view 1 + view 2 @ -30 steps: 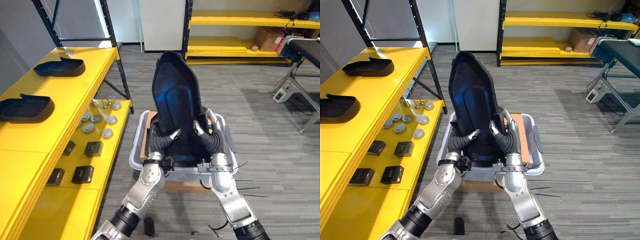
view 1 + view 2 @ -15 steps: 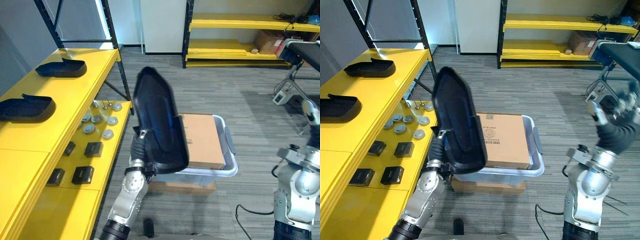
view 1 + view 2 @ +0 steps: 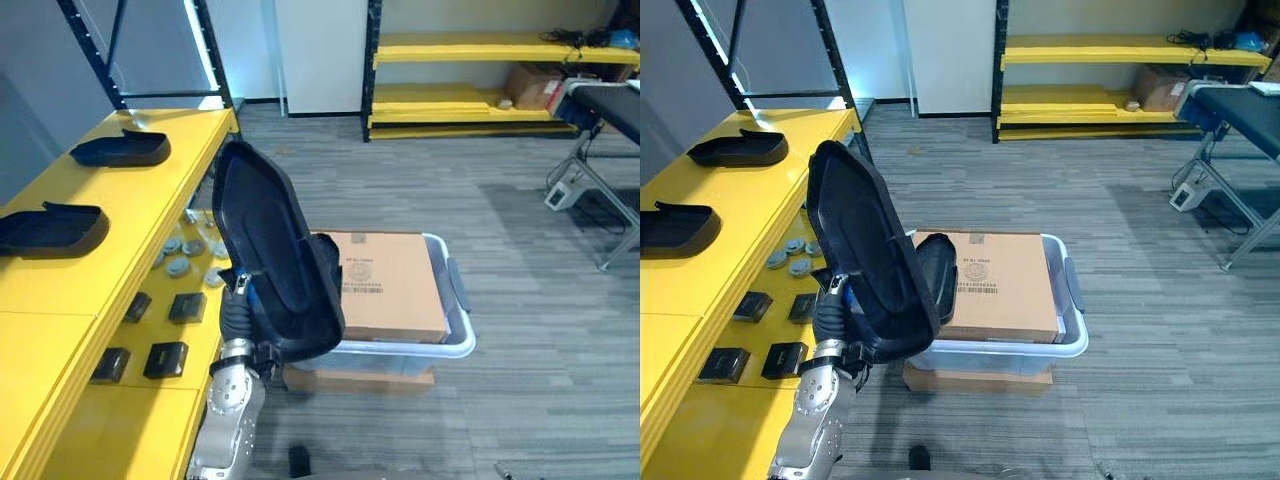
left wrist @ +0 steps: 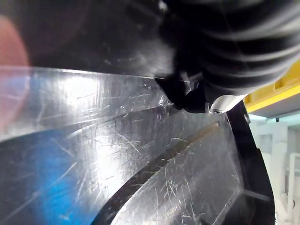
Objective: Walk over and take plastic housings, then place them on the shelf
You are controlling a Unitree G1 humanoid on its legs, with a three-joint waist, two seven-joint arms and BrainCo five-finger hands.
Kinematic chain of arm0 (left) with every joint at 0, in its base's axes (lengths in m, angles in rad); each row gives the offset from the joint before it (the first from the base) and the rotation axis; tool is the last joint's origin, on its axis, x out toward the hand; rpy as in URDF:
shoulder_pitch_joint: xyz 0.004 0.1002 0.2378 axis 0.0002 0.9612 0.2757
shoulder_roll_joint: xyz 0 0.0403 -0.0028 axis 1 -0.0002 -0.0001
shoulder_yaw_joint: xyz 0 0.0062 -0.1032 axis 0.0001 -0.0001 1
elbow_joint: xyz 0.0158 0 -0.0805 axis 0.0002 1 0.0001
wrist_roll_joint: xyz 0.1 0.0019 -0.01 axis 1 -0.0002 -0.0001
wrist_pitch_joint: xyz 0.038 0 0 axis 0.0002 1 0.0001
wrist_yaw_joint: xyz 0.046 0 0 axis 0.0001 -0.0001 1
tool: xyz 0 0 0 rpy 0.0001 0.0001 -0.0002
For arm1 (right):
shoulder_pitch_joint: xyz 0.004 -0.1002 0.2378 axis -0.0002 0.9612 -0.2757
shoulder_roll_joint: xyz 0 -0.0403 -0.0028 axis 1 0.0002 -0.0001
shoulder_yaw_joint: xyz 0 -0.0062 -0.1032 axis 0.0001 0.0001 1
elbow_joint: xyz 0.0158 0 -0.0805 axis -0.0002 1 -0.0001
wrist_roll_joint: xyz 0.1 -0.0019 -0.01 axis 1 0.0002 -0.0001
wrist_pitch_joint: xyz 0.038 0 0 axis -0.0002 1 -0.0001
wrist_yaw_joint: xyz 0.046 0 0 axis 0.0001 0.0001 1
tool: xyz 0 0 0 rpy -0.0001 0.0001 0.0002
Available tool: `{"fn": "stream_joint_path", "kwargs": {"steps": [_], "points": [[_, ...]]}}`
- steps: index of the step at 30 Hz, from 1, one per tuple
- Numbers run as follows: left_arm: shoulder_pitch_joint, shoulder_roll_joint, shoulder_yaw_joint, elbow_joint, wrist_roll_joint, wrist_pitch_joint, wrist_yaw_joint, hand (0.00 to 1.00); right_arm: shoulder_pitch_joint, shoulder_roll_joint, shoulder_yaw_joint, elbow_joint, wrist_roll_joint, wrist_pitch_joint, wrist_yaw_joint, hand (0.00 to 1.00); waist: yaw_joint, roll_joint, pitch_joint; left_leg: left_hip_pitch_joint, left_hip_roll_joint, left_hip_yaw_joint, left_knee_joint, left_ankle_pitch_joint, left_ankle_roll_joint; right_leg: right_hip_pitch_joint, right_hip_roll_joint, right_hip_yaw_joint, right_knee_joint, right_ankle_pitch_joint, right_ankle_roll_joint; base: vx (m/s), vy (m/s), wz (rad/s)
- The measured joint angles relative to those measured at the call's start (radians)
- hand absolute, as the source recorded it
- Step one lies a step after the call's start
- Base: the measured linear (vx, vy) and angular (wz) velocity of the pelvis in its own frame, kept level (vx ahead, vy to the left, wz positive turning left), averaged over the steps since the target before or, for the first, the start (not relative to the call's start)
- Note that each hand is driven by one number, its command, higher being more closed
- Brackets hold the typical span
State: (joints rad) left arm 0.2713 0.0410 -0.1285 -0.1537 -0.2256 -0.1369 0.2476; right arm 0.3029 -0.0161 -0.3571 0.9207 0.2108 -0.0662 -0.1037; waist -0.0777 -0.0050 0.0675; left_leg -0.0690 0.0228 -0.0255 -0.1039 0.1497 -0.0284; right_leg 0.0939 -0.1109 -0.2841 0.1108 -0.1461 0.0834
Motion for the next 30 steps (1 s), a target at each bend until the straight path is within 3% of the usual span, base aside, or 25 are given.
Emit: {"fn": "stream_joint_path", "kwargs": {"steps": [2,3,4,5,6,7,8,11,13,16,17,18,19,20,21,23,25,26,27,28,29,30], "points": [[-0.001,-0.002,-0.013,-0.01,0.0,0.0,-0.008,1.0,-0.012,0.006,0.027,-0.003,-0.018,-0.001,0.0,0.0,0.006,-0.007,0.006,-0.033,-0.005,0.003,0.0,-0.004,0.005,-0.021,-0.014,-0.059,0.038,-0.026,0.005,0.0,-0.026,1.06],[-0.002,-0.005,-0.029,-0.024,0.0,0.0,-0.009,1.0,-0.025,0.008,0.035,-0.002,-0.025,-0.002,-0.002,0.0,0.007,-0.016,0.015,-0.054,-0.009,0.029,0.0,-0.026,0.036,-0.026,-0.031,-0.121,0.057,-0.034,0.003,0.04,0.003,1.52],[-0.006,-0.008,-0.035,-0.034,0.0,0.0,-0.015,1.0,-0.034,0.012,0.041,-0.003,-0.028,-0.003,-0.003,0.0,0.009,-0.039,0.031,-0.068,-0.006,0.108,0.012,-0.048,0.069,-0.02,-0.06,-0.183,0.057,-0.032,0.002,0.07,0.02,1.58],[-0.012,-0.01,-0.036,-0.035,0.0,0.0,-0.019,1.0,-0.043,0.014,0.045,-0.005,-0.031,-0.004,-0.003,0.0,0.01,-0.041,0.037,-0.09,0.002,0.167,0.039,-0.062,0.089,-0.013,-0.067,-0.216,0.063,-0.033,0.003,0.08,0.029,1.5],[-0.022,-0.024,-0.037,-0.036,-0.002,0.0,-0.024,1.0,-0.054,0.009,0.05,-0.016,-0.038,-0.004,-0.004,0.0,0.013,-0.029,0.049,-0.123,0.03,0.271,0.097,-0.079,0.113,-0.001,-0.07,-0.265,0.074,-0.037,0.009,0.11,-0.017,1.57],[-0.023,-0.032,-0.043,-0.035,-0.007,0.001,-0.026,1.0,-0.058,0.001,0.055,-0.033,-0.047,-0.004,-0.004,0.0,0.008,-0.033,0.063,-0.144,0.06,0.394,0.151,-0.095,0.137,0.027,-0.072,-0.327,0.082,-0.044,0.018,0.15,-0.006,1.89],[-0.024,-0.028,-0.061,-0.034,-0.008,0.001,-0.026,1.0,-0.058,-0.006,0.061,-0.043,-0.057,-0.004,-0.003,0.0,0.008,-0.035,0.063,-0.143,0.079,0.503,0.179,-0.103,0.147,0.05,-0.082,-0.38,0.082,-0.044,0.018,0.16,0.008,1.66],[-0.063,-0.017,-0.088,-0.033,-0.02,0.0,-0.03,1.0,-0.088,-0.02,0.062,-0.042,-0.067,-0.001,-0.004,0.0,0.007,-0.034,0.062,-0.144,0.089,0.699,0.198,-0.104,0.146,0.083,-0.115,-0.482,0.083,-0.056,0.037,0.18,0.079,1.58],[-0.073,-0.016,-0.095,-0.026,-0.053,0.0,-0.03,1.0,-0.128,-0.017,0.063,-0.041,-0.082,0.002,-0.001,0.0,0.014,-0.041,0.062,-0.149,0.041,0.652,0.232,-0.143,0.15,0.123,-0.153,-0.522,0.099,-0.056,0.038,0.22,0.116,1.04],[-0.08,-0.017,-0.118,-0.007,-0.058,0.0,-0.041,1.0,-0.162,-0.008,0.065,-0.041,-0.105,0.01,0.0,0.0,0.012,-0.045,0.065,-0.148,0.02,0.614,0.309,-0.208,0.156,0.133,-0.223,-0.538,0.231,-0.054,0.035,0.17,0.12,0.53],[-0.087,-0.015,-0.128,0.004,-0.058,0.001,-0.052,1.0,-0.177,-0.009,0.078,-0.042,-0.112,0.013,-0.001,0.0,0.007,-0.046,0.066,-0.137,0.006,0.588,0.343,-0.239,0.159,0.12,-0.28,-0.524,0.368,-0.036,0.005,0.31,0.23,0.65],[-0.099,-0.02,-0.15,0.018,-0.058,0.003,-0.052,1.0,-0.184,-0.013,0.095,-0.041,-0.124,0.018,0.0,0.0,0.004,-0.035,0.061,-0.115,-0.001,0.565,0.352,-0.276,0.161,0.07,-0.333,-0.451,0.532,0.023,-0.087,0.28,0.198,0.56],[-0.102,-0.017,-0.155,0.021,-0.057,0.003,-0.052,1.0,-0.187,-0.012,0.107,-0.041,-0.127,0.018,0.0,0.0,0.005,-0.035,0.062,-0.1,-0.002,0.551,0.352,-0.287,0.158,0.032,-0.342,-0.385,0.605,0.013,-0.104,0.29,0.164,0.42],[-0.105,-0.016,-0.154,0.033,-0.057,0.002,-0.051,1.0,-0.192,-0.009,0.14,-0.042,-0.134,0.019,0.001,0.0,0.004,-0.035,0.065,-0.066,-0.002,0.525,0.339,-0.298,0.158,-0.044,-0.316,-0.266,0.694,-0.064,-0.075,0.3,0.131,0.39],[-0.104,-0.016,-0.146,0.051,-0.057,0.003,-0.044,1.0,-0.194,-0.01,0.169,-0.043,-0.136,0.022,0.0,0.0,0.002,-0.029,0.069,-0.02,-0.003,0.501,0.309,-0.294,0.152,-0.101,-0.278,-0.201,0.706,-0.124,-0.073,0.36,0.133,0.44],[-0.102,-0.015,-0.145,0.066,-0.055,0.002,-0.04,1.0,-0.188,-0.009,0.19,-0.051,-0.141,0.024,0.002,0.0,-0.007,-0.017,0.073,0.038,-0.006,0.467,0.279,-0.293,0.142,-0.174,-0.222,-0.15,0.64,-0.166,-0.053,0.31,0.068,0.68],[-0.118,-0.015,-0.149,0.073,-0.047,0.002,-0.03,1.0,-0.181,-0.01,0.203,-0.093,-0.143,0.022,0.0,0.0,-0.03,-0.013,0.074,0.054,-0.009,0.397,0.281,-0.298,0.132,-0.258,-0.141,-0.028,0.507,-0.168,-0.039,0.3,-0.024,1.15],[-0.143,-0.015,-0.152,0.085,-0.042,0.002,-0.025,1.0,-0.175,-0.012,0.209,-0.111,-0.143,0.02,0.0,0.0,-0.041,-0.013,0.074,0.056,-0.011,0.348,0.29,-0.303,0.122,-0.296,-0.08,0.085,0.42,-0.15,-0.008,0.22,-0.076,1.14],[-0.152,-0.015,-0.151,0.091,-0.041,0.002,-0.023,1.0,-0.175,-0.012,0.209,-0.115,-0.142,0.017,0.0,0.0,-0.047,-0.013,0.074,0.058,-0.012,0.321,0.298,-0.306,0.116,-0.308,-0.06,0.132,0.378,-0.136,0.012,0.27,-0.114,1.44],[-0.168,-0.013,-0.154,0.109,-0.038,0.0,-0.021,1.0,-0.164,-0.012,0.21,-0.116,-0.142,0.012,0.0,0.0,-0.045,-0.025,0.069,0.066,-0.026,0.287,0.31,-0.312,0.099,-0.306,-0.044,0.187,0.291,-0.084,0.035,0.23,-0.151,1.48],[-0.171,-0.005,-0.155,0.114,-0.037,-0.001,-0.021,1.0,-0.142,-0.007,0.216,-0.112,-0.142,0.009,0.002,0.0,-0.043,-0.055,0.051,0.068,-0.05,0.264,0.319,-0.326,0.077,-0.299,-0.061,0.201,0.229,0.026,0.016,0.23,-0.177,1.53],[-0.175,-0.003,-0.153,0.123,-0.034,-0.004,-0.022,1.0,-0.134,-0.005,0.216,-0.11,-0.139,0.008,0.006,0.0,-0.045,-0.066,0.046,0.07,-0.056,0.247,0.327,-0.334,0.07,-0.292,-0.07,0.199,0.237,0.064,0.009,0.23,-0.216,1.29]]}}
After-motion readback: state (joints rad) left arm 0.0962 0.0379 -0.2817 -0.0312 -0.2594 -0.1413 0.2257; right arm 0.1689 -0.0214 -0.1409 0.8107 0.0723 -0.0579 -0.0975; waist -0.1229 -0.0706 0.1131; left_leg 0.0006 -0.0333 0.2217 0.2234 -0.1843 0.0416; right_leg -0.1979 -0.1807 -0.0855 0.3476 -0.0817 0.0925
